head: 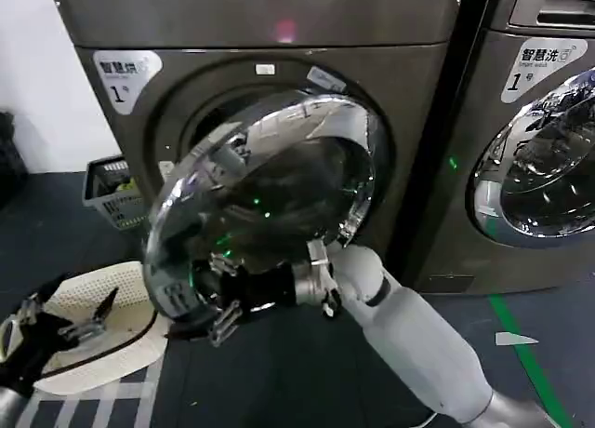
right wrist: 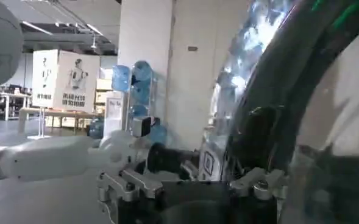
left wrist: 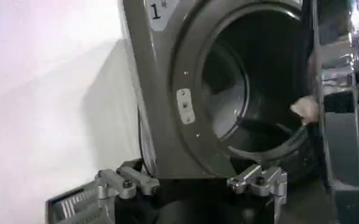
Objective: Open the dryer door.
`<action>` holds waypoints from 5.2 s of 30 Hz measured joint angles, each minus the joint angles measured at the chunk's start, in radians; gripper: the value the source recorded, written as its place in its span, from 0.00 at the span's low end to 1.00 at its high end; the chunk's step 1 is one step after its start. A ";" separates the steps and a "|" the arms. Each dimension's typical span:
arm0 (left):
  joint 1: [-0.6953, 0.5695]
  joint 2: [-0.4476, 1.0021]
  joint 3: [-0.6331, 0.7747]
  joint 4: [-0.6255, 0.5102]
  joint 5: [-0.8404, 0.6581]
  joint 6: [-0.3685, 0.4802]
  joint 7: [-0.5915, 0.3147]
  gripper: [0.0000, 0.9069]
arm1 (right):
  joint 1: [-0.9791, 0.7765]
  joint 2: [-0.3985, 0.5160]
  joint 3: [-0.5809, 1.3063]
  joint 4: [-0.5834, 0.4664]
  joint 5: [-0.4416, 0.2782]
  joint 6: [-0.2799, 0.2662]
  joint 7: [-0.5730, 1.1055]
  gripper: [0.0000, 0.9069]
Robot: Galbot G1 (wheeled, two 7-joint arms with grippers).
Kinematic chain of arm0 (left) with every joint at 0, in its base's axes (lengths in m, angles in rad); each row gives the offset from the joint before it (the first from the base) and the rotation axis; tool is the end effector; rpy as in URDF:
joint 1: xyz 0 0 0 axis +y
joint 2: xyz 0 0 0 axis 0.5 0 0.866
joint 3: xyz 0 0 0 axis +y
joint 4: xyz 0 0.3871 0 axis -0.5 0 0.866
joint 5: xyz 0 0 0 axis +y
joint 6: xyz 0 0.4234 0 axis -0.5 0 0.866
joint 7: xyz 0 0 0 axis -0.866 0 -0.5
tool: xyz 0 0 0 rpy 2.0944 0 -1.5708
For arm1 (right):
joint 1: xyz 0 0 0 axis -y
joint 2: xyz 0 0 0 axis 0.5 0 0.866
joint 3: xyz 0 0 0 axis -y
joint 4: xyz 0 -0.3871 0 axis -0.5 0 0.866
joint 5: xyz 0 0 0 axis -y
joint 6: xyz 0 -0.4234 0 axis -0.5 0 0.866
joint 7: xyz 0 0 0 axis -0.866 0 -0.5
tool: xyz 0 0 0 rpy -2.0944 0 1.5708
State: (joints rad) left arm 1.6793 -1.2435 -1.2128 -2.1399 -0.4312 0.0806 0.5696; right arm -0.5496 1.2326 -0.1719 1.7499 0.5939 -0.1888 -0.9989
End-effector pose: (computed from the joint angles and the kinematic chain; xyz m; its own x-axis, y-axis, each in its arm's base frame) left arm 0.1762 0.2659 -0.2252 -0.9802 0.1959 0.0276 0.1973 0.9584 0.2064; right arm 0.4637 0.1484 -0.1835 0.1940 -0.9780 -0.0760 -0.9757 -0.1843 -0.1189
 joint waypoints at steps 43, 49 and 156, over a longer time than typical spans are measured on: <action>-0.128 0.128 0.120 -0.001 -0.070 0.033 -0.039 1.00 | -0.124 -0.142 0.125 0.011 0.000 0.023 -0.448 1.00; -0.147 0.160 0.168 -0.004 -0.061 0.034 -0.038 1.00 | -0.140 -0.172 0.155 0.006 -0.005 0.036 -0.462 1.00; -1.052 0.062 1.614 0.327 -0.217 0.020 -0.034 1.00 | -1.131 -0.114 2.354 0.207 0.149 -0.103 0.768 1.00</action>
State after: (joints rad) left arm 0.6277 -1.1813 0.4008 -1.8125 -0.6481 0.1006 0.5353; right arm -1.6802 1.1190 2.1817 1.9571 0.7427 -0.2919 -0.2312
